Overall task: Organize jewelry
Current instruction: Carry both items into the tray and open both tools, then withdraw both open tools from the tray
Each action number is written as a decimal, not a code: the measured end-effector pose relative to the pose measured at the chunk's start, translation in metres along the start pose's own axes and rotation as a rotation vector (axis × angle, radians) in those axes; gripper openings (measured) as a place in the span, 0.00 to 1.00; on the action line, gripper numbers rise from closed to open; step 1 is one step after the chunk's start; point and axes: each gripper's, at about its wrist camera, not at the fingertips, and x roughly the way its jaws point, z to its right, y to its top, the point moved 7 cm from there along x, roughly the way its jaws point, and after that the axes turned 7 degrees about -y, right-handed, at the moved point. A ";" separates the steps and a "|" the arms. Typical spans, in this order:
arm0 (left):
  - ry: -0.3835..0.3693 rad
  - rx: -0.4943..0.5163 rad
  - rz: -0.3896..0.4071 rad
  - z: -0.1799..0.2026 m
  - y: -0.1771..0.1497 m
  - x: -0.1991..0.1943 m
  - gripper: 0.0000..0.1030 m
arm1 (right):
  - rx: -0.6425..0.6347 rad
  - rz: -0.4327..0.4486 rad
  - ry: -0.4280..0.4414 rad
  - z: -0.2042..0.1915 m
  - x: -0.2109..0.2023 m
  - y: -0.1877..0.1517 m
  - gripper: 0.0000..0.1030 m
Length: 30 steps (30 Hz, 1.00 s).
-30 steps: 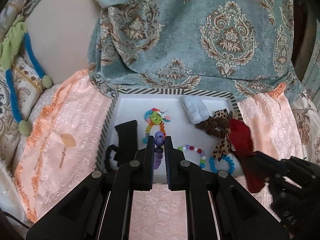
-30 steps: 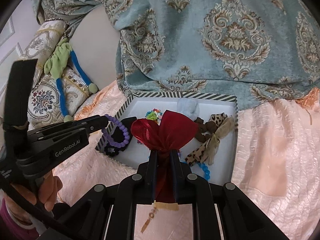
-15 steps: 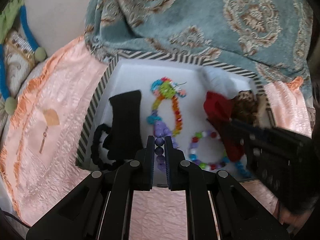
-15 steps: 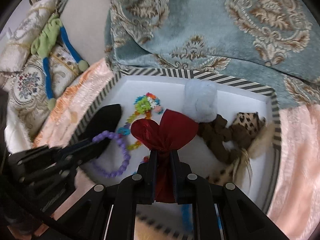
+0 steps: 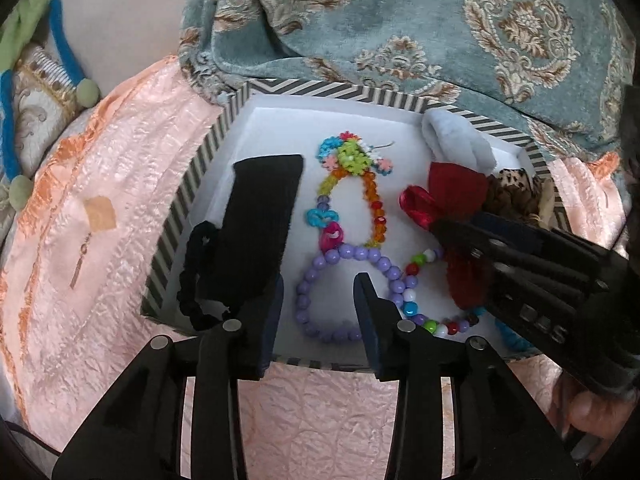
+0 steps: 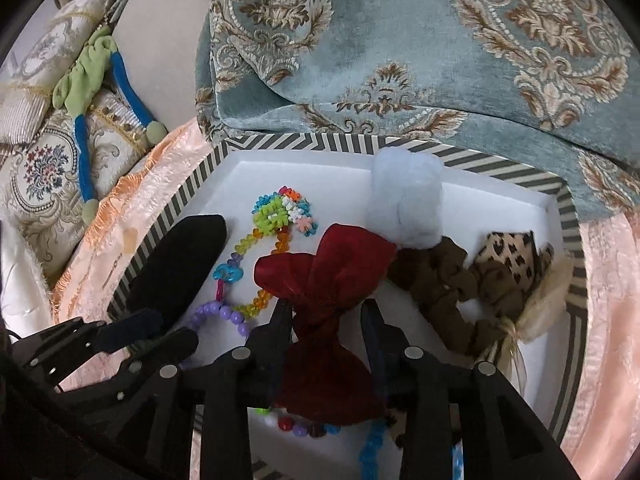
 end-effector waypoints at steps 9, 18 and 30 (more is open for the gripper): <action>0.029 0.016 0.008 0.002 -0.008 -0.013 0.35 | 0.050 0.097 -0.007 0.004 -0.058 -0.019 0.39; 0.017 -0.005 0.040 0.006 -0.022 -0.045 0.35 | 0.068 0.185 -0.129 0.002 -0.109 -0.038 0.43; 0.026 0.015 0.119 0.020 -0.032 -0.094 0.35 | 0.092 0.210 -0.162 -0.009 -0.144 -0.059 0.44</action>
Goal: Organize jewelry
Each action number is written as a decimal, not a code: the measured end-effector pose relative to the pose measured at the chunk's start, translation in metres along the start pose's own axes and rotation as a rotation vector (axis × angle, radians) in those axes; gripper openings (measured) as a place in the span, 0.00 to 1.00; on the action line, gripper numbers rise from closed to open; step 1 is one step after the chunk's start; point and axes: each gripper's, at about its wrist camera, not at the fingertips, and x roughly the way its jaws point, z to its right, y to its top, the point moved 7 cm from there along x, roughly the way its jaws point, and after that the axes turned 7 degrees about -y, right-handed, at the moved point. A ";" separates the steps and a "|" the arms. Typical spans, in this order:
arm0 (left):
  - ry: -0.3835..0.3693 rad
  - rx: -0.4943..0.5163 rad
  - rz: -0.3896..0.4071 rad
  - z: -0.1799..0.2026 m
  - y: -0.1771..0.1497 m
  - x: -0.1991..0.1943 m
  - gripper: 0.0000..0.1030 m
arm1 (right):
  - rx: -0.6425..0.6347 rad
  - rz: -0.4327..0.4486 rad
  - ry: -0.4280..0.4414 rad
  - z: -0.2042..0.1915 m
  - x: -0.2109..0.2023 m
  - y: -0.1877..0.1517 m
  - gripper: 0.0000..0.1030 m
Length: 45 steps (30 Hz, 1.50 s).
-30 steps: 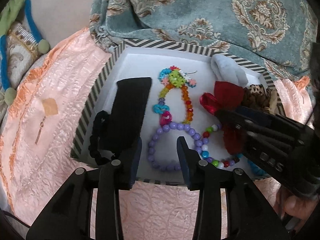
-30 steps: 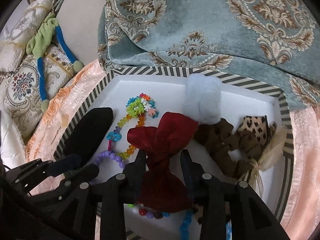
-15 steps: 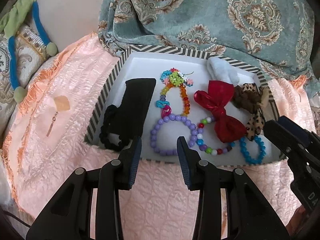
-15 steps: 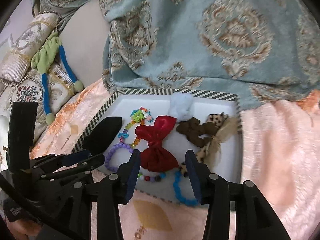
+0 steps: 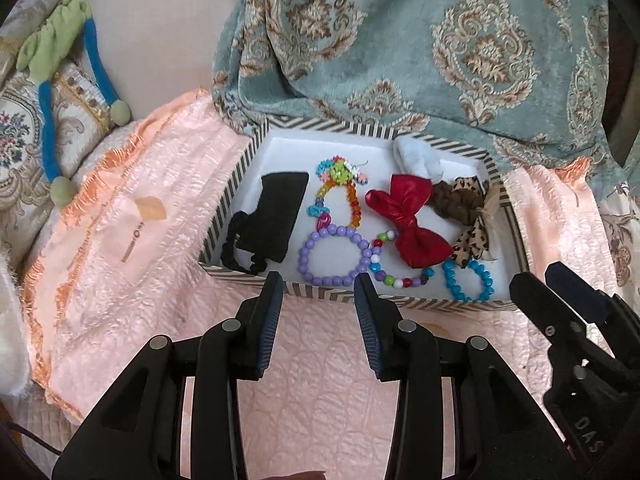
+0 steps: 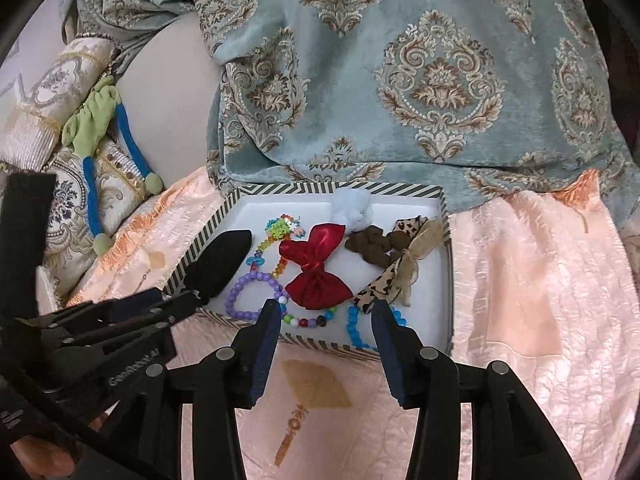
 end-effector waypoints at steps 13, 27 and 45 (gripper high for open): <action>0.020 0.013 0.095 0.003 0.001 -0.044 0.36 | 0.007 0.040 0.001 -0.004 -0.032 0.000 0.57; 0.018 0.017 0.139 0.008 -0.001 -0.069 0.36 | 0.005 0.073 -0.012 -0.007 -0.055 0.002 0.62; 0.025 0.008 0.169 0.006 0.001 -0.084 0.36 | -0.005 0.068 -0.009 -0.010 -0.061 0.000 0.62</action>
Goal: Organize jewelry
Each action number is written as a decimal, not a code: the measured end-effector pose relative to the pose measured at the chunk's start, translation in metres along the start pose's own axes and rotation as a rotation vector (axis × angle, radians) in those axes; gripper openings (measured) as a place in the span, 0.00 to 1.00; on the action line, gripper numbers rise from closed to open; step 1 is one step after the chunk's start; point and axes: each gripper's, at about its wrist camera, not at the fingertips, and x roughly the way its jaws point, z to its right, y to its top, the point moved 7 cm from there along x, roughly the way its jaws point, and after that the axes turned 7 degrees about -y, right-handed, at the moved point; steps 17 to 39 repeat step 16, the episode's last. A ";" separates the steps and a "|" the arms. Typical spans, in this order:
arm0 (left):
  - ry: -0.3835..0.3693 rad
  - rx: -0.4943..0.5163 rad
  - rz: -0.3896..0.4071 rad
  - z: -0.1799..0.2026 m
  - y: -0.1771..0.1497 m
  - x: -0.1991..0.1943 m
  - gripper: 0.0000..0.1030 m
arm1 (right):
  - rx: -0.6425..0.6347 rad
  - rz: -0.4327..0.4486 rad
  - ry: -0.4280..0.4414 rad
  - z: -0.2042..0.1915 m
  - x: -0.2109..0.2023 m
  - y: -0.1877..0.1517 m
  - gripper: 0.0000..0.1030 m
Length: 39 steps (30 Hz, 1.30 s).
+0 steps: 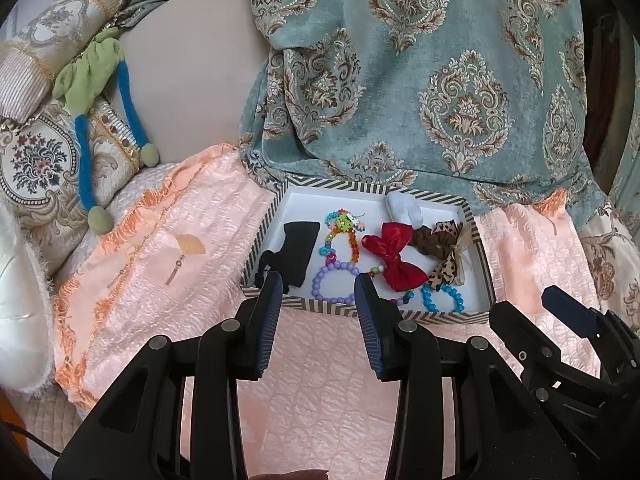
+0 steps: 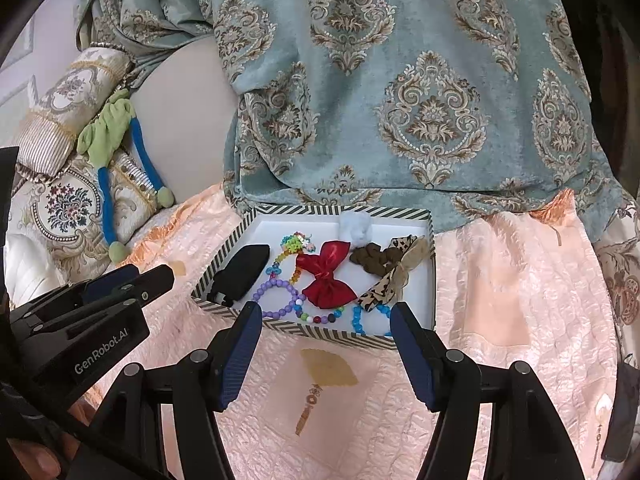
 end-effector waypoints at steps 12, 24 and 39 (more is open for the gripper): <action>-0.022 0.002 -0.006 0.000 -0.003 0.008 0.42 | 0.010 -0.025 0.001 0.007 0.011 -0.005 0.62; -0.020 -0.004 -0.029 -0.002 -0.007 0.019 0.43 | 0.036 -0.050 0.008 0.029 0.024 -0.006 0.62; -0.020 -0.004 -0.029 -0.002 -0.007 0.019 0.43 | 0.036 -0.050 0.008 0.029 0.024 -0.006 0.62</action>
